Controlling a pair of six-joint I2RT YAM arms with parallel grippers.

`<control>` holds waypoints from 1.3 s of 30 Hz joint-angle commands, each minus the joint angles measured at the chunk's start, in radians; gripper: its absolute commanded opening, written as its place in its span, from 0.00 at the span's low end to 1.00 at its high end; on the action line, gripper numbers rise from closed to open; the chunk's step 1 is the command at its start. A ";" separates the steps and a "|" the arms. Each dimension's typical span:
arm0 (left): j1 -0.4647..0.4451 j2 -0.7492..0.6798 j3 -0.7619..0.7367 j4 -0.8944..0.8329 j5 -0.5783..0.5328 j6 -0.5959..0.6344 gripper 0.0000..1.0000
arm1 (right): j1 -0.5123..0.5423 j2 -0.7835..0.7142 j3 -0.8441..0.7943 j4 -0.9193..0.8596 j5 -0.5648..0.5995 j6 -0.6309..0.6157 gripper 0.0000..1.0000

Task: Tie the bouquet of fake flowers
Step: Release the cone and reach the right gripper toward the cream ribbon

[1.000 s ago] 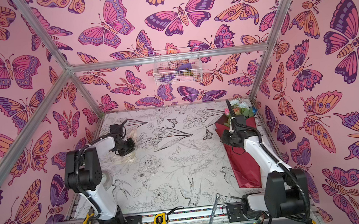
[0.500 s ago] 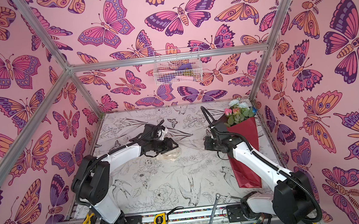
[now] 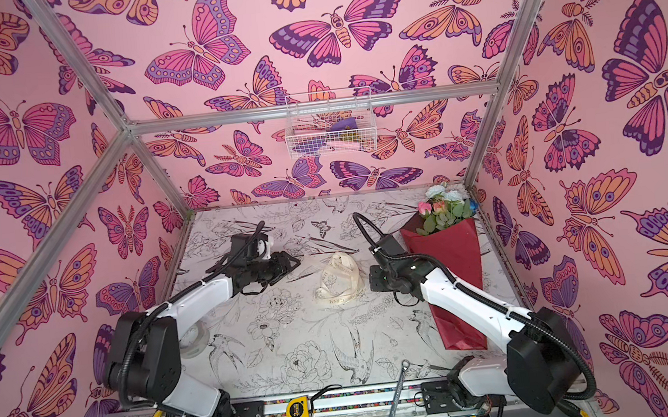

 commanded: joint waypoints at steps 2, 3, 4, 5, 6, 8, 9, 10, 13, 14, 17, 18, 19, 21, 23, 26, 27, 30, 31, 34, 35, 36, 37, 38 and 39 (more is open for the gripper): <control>0.000 0.156 0.106 -0.013 0.025 0.018 0.58 | 0.032 0.058 0.026 0.012 0.025 0.042 0.48; -0.001 0.183 0.128 -0.010 0.037 0.013 0.57 | 0.039 0.072 0.031 0.010 0.027 0.045 0.48; -0.005 0.204 0.147 -0.006 0.048 0.005 0.57 | 0.048 0.085 0.038 0.012 0.027 0.048 0.48; -0.012 0.212 0.155 0.000 0.049 -0.002 0.56 | 0.058 0.098 0.044 0.016 0.024 0.052 0.48; -0.018 0.213 0.156 0.008 0.042 -0.007 0.56 | 0.069 0.109 0.048 0.023 0.019 0.053 0.48; -0.026 0.210 0.150 0.025 0.033 -0.017 0.56 | 0.089 0.141 0.065 0.043 0.004 0.054 0.48; -0.026 0.207 0.144 0.033 0.033 -0.025 0.56 | 0.097 0.157 0.074 0.051 -0.002 0.055 0.48; -0.026 0.203 0.133 0.046 0.032 -0.034 0.56 | 0.104 0.180 0.087 0.062 -0.008 0.057 0.48; -0.026 0.183 0.098 0.075 0.023 -0.056 0.57 | 0.109 0.260 0.123 0.084 -0.016 0.057 0.48; -0.026 0.176 0.087 0.082 0.023 -0.060 0.57 | 0.109 0.292 0.135 0.087 -0.008 0.058 0.48; -0.025 0.164 0.064 0.089 0.017 -0.064 0.59 | 0.110 0.365 0.181 0.084 0.033 0.055 0.48; -0.025 0.160 0.059 0.090 0.012 -0.063 0.60 | 0.109 0.385 0.197 0.083 0.044 0.052 0.48; -0.023 0.156 0.053 0.089 0.008 -0.063 0.63 | 0.109 0.410 0.214 0.080 0.051 0.048 0.48; -0.020 0.153 0.045 0.089 0.002 -0.066 0.66 | 0.109 0.456 0.246 0.077 0.056 0.045 0.48; -0.019 0.148 0.039 0.089 -0.009 -0.067 0.72 | 0.109 0.500 0.276 0.083 0.054 0.035 0.47; -0.017 0.150 0.037 0.090 -0.020 -0.075 0.79 | 0.110 0.550 0.324 0.077 0.062 0.013 0.35; -0.017 0.152 0.037 0.092 -0.020 -0.079 0.82 | 0.109 0.562 0.341 0.070 0.063 0.004 0.25; -0.019 0.155 0.037 0.101 -0.020 -0.090 0.84 | 0.109 0.557 0.372 0.045 0.068 -0.015 0.05; -0.022 0.160 0.039 0.103 -0.022 -0.093 0.84 | 0.110 0.539 0.373 0.037 0.075 -0.019 0.01; -0.035 0.173 0.048 0.109 -0.035 -0.103 0.82 | 0.109 0.471 0.359 0.019 0.101 -0.025 0.00; -0.040 0.180 0.054 0.108 -0.042 -0.105 0.80 | 0.110 0.447 0.351 0.017 0.100 -0.027 0.00; -0.046 0.190 0.063 0.109 -0.048 -0.104 0.76 | 0.109 0.419 0.340 0.015 0.094 -0.031 0.00; -0.052 0.202 0.074 0.109 -0.055 -0.103 0.73 | 0.110 0.390 0.328 0.015 0.084 -0.033 0.00; -0.057 0.212 0.083 0.108 -0.061 -0.103 0.72 | 0.110 0.368 0.316 0.016 0.076 -0.033 0.00; -0.062 0.226 0.098 0.108 -0.063 -0.107 0.70 | 0.110 0.340 0.300 0.017 0.066 -0.033 0.00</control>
